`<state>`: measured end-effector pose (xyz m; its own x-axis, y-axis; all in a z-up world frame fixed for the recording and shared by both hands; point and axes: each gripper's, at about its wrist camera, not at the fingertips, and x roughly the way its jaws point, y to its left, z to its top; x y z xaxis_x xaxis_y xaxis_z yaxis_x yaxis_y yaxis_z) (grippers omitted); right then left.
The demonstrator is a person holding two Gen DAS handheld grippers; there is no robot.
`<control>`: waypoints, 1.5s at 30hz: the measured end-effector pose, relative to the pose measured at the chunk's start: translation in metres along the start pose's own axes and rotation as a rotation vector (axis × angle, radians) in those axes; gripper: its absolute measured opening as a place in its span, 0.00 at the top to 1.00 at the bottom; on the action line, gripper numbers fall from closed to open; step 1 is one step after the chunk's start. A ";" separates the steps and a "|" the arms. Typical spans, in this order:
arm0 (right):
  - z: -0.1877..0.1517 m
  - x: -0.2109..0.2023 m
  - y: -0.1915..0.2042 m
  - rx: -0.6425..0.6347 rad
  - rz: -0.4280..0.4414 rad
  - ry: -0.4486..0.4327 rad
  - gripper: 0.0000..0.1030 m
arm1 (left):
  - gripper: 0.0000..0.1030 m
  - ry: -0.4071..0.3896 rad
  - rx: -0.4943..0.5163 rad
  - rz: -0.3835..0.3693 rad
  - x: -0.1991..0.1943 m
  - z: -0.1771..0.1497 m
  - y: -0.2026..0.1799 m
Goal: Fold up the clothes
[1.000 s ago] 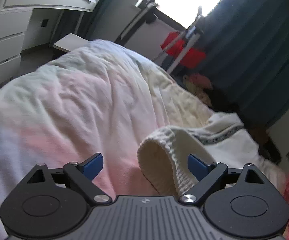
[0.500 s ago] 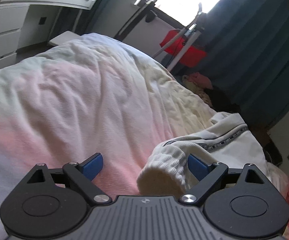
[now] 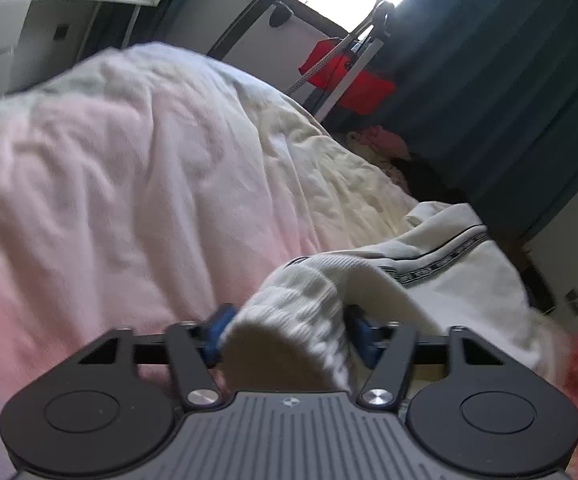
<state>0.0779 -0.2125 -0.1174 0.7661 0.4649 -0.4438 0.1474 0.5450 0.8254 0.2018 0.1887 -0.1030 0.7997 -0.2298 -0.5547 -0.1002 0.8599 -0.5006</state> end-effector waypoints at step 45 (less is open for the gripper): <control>-0.068 0.080 0.197 -0.605 0.121 0.086 0.27 | 0.19 -0.244 0.285 0.446 -0.087 0.114 -0.029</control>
